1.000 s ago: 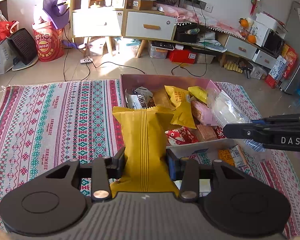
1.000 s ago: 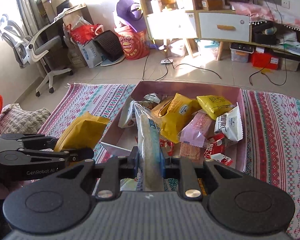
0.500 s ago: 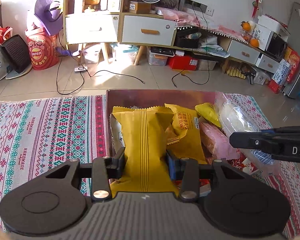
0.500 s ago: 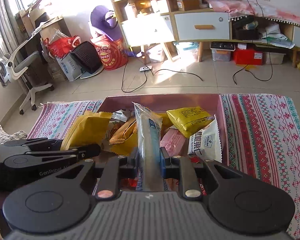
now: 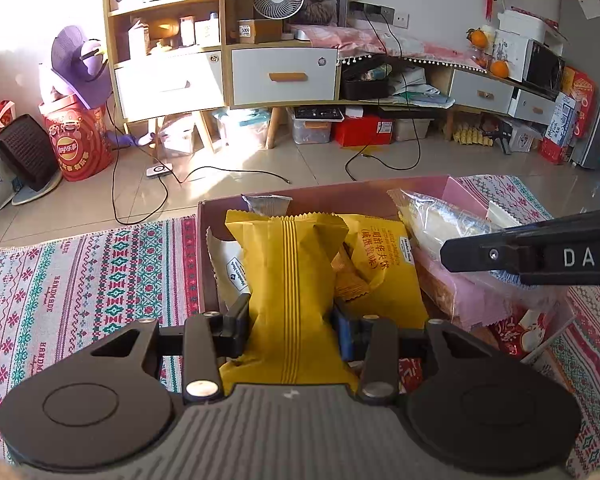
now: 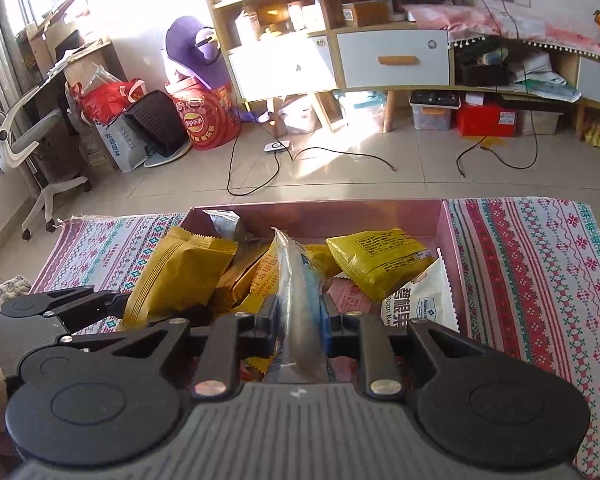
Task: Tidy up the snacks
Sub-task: 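Open both grippers inside the box and lift them out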
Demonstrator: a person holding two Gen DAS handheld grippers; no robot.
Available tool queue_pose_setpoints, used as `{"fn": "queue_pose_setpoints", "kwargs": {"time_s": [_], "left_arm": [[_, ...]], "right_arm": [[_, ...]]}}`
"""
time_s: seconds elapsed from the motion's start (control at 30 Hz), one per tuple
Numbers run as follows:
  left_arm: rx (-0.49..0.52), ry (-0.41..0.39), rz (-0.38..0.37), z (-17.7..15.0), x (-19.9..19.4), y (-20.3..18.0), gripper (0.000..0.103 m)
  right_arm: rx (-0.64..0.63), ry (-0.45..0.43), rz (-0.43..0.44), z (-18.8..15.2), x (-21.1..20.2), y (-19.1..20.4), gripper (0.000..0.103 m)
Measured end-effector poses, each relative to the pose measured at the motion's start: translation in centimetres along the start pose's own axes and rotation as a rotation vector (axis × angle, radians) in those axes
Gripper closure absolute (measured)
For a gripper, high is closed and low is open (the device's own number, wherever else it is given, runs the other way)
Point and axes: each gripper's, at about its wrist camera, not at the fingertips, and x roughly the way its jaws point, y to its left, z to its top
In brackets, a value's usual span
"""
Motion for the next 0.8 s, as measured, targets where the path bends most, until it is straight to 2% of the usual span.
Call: {"fn": "queue_pose_setpoints", "kwargs": {"time_s": [0.13, 0.27, 0.33, 0.43, 0.5, 0.63, 0.8], "left_arm": [[0.006, 0.009, -0.015, -0.1, 0.2, 0.1, 0.054], [-0.026, 0.036, -0.061, -0.3, -0.1, 0.8, 0.052], [-0.05, 0.039, -0.075, -0.3, -0.5, 0.9, 0.045], [-0.064, 0.038, -0.078, -0.4, -1.0, 1.0, 0.034], [-0.059, 0.038, -0.074, -0.4, -1.4, 0.8, 0.031], [-0.053, 0.043, -0.066, -0.4, -2.5, 0.6, 0.02], [-0.026, 0.053, -0.052, -0.4, -4.0, 0.4, 0.013]], "right_arm": [[-0.003, -0.014, -0.018, 0.1, 0.1, 0.0, 0.084], [0.001, -0.019, -0.014, 0.1, -0.3, 0.0, 0.074], [-0.001, -0.025, -0.012, 0.3, -0.6, 0.1, 0.071], [-0.009, -0.035, -0.012, 0.5, -1.1, 0.4, 0.059], [-0.023, -0.043, -0.013, 0.5, -1.7, 0.7, 0.049], [-0.053, -0.043, -0.025, 0.6, -2.6, 1.1, 0.042], [-0.073, -0.03, -0.036, 0.3, -4.0, 1.3, 0.031]]}}
